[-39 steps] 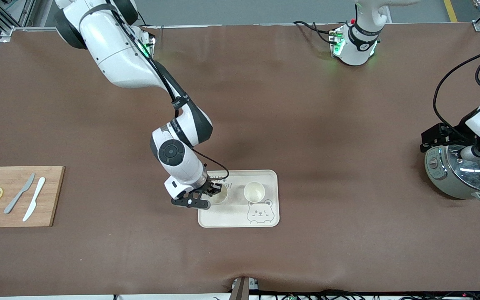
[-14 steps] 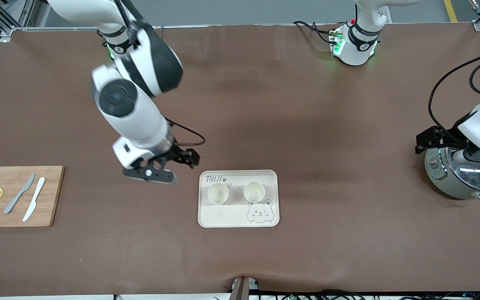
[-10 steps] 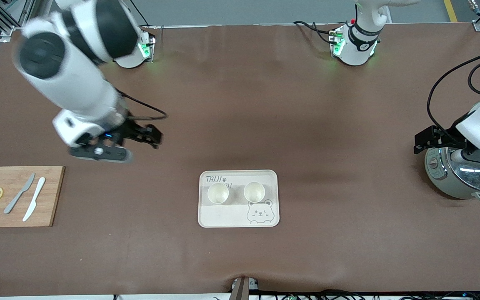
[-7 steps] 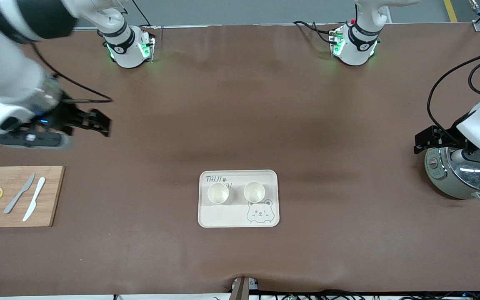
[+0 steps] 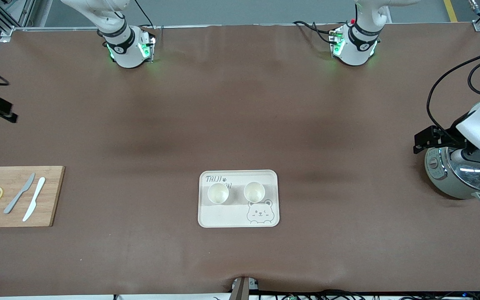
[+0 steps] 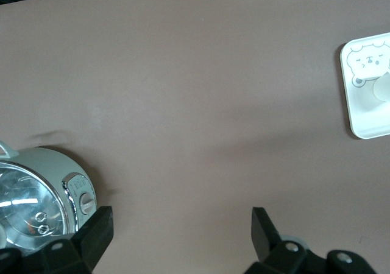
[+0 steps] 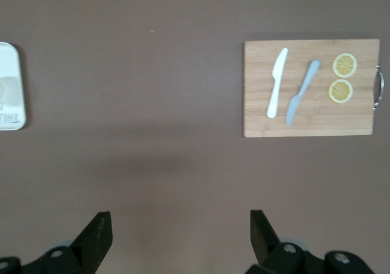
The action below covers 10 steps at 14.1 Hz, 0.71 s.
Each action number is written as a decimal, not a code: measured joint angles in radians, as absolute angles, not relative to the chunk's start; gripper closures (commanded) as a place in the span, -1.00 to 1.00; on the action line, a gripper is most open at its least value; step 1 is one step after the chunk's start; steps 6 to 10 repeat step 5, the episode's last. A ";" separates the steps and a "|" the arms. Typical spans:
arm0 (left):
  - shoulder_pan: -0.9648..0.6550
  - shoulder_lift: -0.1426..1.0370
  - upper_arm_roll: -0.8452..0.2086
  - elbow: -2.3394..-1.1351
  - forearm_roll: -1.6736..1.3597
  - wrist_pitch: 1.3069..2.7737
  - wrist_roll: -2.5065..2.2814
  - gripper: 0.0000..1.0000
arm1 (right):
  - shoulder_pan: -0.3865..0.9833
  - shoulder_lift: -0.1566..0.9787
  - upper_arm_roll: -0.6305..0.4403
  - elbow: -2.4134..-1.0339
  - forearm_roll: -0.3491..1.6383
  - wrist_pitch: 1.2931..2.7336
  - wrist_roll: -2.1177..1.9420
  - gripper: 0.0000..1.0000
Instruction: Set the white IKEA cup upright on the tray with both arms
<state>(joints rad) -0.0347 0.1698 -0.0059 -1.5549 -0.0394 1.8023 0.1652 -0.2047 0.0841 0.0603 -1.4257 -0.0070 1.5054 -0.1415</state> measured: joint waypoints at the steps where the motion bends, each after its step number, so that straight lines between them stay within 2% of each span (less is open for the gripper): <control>1: -0.035 0.171 -0.006 -1.556 -0.035 1.802 0.171 -1.00 | -0.224 0.084 0.060 -1.434 -0.007 1.511 -0.159 -1.00; 10: -0.036 0.171 -0.006 -1.556 -0.018 1.802 0.218 -1.00 | -0.230 0.084 0.073 -1.447 -0.007 1.533 -0.165 -1.00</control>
